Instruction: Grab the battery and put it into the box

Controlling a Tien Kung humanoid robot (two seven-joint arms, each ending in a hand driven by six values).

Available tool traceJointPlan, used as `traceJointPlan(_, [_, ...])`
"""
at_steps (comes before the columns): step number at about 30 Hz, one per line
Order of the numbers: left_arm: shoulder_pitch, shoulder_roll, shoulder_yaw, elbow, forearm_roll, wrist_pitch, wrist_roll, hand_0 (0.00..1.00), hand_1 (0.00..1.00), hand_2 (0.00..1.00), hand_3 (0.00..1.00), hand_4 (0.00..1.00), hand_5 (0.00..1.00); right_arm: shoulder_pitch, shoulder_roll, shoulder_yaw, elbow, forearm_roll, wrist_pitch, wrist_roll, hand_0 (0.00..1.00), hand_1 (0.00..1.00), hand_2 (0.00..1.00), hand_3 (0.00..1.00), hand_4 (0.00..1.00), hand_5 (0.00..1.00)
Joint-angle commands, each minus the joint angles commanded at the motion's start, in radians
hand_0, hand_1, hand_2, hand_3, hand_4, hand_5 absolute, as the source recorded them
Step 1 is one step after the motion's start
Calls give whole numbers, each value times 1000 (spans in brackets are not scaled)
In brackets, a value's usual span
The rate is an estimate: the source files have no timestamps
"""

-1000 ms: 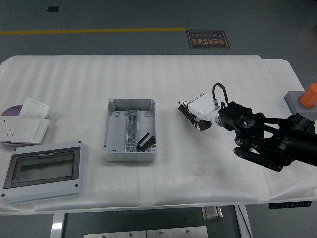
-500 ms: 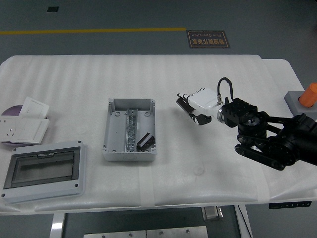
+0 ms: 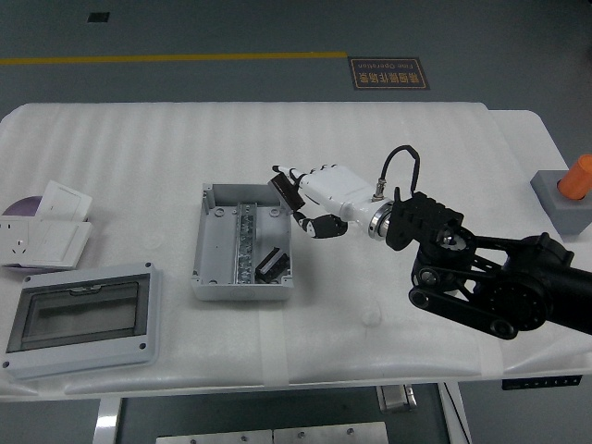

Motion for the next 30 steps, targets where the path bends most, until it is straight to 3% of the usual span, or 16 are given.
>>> traceJointPlan(6, [1,1,-6,0,2,-2,4,598,662,552,573,466,499,-20,65,10,-13,34,-59,41,778,762,724,823,326,165])
traceJointPlan(7, [1,1,-7,1,3,-2,4,599,662,551,568,468,503,-23,73,13,-20,30,-63,43,784,775,799,988,391,202])
traceJointPlan(12, [4,1,-17,1,11,-2,8,599,662,551,568,468,503,-37,103,18,-52,14,-71,39,784,775,799,988,391,202])
traceJointPlan(13, [4,1,-20,1,15,-2,9,599,662,550,565,468,505,-41,107,16,-57,13,-71,38,902,907,994,998,569,298])
traceJointPlan(18, [5,2,-30,2,24,-4,12,599,662,550,565,468,505,-55,122,8,-71,33,-77,41,902,907,994,998,569,298])
traceJointPlan(19, [5,2,-31,2,25,-5,12,599,662,552,567,468,508,-58,123,8,-73,37,-78,41,950,962,998,998,631,312])
traceJointPlan(23, [5,2,-32,2,25,-6,12,599,662,552,567,468,508,-68,125,9,-79,47,-78,42,950,962,998,998,631,312])
traceJointPlan(25, [6,2,-33,2,25,-6,13,599,663,551,566,468,508,-72,124,12,-83,49,-75,40,957,968,998,998,680,341])
traceJointPlan(30, [7,0,-26,2,16,-6,10,599,663,551,566,468,508,-97,105,57,-87,49,-72,36,957,968,998,998,680,341])
